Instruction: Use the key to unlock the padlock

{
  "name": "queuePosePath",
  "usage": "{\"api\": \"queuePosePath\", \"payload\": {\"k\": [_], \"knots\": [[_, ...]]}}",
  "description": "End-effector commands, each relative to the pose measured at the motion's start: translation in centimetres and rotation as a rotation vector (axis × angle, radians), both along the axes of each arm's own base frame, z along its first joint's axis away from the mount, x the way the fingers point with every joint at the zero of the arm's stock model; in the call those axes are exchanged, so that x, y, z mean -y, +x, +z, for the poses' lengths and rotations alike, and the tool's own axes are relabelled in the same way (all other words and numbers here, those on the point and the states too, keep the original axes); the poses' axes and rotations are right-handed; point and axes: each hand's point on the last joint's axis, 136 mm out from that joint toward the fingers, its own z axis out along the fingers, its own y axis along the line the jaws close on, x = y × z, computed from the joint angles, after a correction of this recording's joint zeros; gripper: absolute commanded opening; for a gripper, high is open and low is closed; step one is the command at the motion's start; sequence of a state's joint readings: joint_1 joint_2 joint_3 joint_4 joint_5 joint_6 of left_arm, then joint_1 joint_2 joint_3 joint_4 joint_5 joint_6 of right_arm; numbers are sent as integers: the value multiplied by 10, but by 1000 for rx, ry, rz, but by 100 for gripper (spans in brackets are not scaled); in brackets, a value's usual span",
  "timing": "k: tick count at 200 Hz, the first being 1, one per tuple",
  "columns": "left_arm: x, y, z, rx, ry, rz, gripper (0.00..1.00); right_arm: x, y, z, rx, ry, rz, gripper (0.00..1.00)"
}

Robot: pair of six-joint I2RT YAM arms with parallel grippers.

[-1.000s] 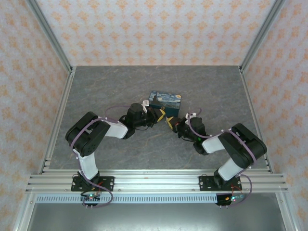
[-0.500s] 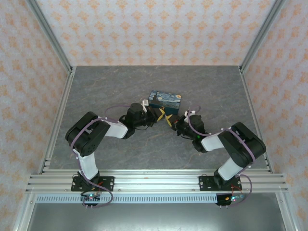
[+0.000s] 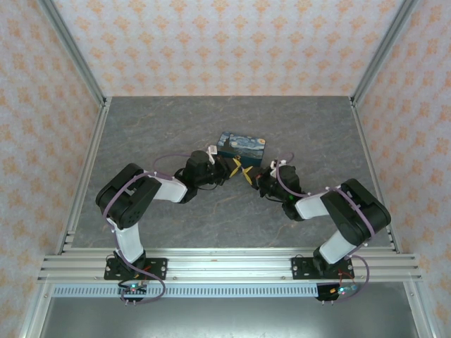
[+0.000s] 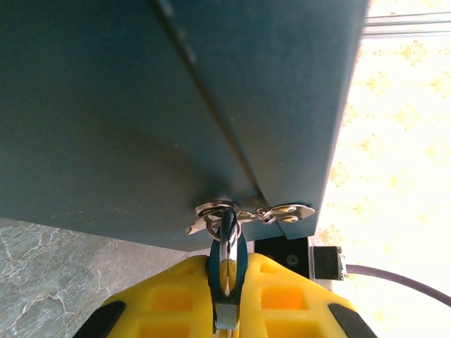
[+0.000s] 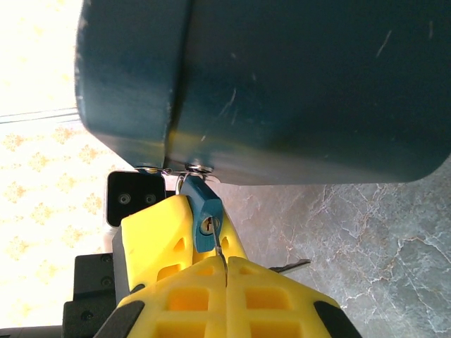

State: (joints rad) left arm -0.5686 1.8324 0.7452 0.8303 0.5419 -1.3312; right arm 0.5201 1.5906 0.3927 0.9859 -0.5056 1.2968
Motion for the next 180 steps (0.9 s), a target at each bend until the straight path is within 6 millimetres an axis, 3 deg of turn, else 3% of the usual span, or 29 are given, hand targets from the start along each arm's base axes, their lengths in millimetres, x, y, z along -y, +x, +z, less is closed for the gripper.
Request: {"api": "queuePosePath", "payload": {"k": [1,69,180], "knots": [[15,-5,27,82,-33,-75,0,-3,13,31,88,36,-6,0],[15,-4,24,77,-23,-72,0,-2,10,39,105,45,-6,0],[19,-6,33,86,-43,-86,0,6,18,17,74,22,-48,0]]}}
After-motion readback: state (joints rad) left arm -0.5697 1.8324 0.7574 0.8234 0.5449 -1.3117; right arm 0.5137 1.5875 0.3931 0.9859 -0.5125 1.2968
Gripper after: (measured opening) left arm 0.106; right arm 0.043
